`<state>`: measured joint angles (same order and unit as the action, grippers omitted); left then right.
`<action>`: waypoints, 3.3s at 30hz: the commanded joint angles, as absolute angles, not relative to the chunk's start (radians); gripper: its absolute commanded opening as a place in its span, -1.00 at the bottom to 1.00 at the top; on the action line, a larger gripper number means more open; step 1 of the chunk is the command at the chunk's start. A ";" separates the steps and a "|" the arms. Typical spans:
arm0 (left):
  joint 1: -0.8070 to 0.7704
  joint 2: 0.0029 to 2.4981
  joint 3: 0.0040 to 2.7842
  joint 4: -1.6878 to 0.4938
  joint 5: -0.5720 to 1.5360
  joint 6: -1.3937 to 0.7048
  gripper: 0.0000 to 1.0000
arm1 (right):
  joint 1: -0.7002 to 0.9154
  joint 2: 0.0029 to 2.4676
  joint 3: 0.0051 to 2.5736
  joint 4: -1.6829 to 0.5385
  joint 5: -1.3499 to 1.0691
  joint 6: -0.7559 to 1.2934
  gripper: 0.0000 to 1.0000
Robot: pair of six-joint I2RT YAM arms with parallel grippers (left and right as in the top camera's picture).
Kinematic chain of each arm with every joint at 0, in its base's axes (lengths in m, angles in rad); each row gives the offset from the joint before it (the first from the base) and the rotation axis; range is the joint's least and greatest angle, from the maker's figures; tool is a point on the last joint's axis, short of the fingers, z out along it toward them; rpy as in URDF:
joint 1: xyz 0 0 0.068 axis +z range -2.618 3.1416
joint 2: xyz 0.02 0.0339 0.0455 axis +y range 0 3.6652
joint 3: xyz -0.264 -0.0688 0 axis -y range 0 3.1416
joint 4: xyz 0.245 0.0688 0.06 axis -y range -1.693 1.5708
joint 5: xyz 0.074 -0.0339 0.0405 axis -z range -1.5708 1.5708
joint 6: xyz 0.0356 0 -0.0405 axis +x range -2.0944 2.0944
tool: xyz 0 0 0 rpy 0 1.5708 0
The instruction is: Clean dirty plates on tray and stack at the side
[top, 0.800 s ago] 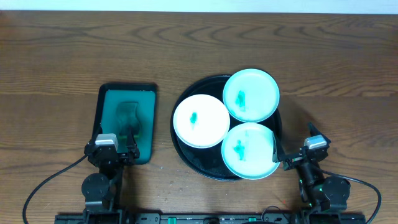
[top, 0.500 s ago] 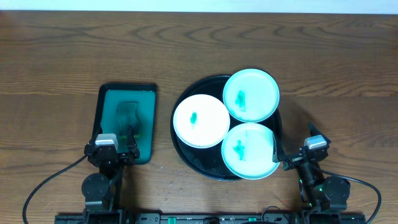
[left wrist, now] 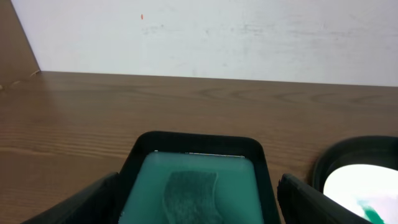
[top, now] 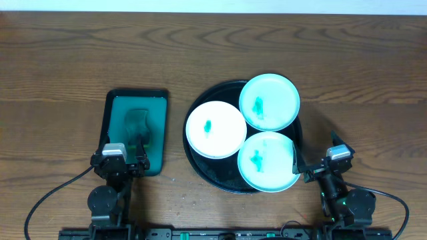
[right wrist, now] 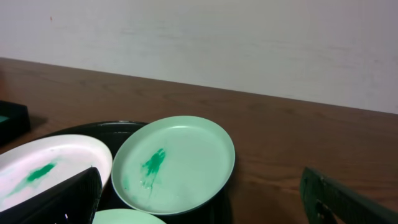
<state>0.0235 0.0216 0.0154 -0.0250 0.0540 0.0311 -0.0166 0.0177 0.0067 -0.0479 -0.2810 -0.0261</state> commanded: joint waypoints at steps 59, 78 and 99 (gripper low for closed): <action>0.027 0.962 0.906 -0.765 0.121 -0.050 0.61 | -0.025 0.021 0.005 -0.052 -0.289 -0.015 0.99; 0.027 1.122 1.034 -0.936 0.332 -0.058 0.61 | -0.025 0.021 0.005 -0.052 -0.289 -0.015 0.99; 0.027 1.122 1.034 -0.942 0.332 -0.058 0.61 | -0.025 0.064 0.165 -0.414 -0.343 0.237 0.98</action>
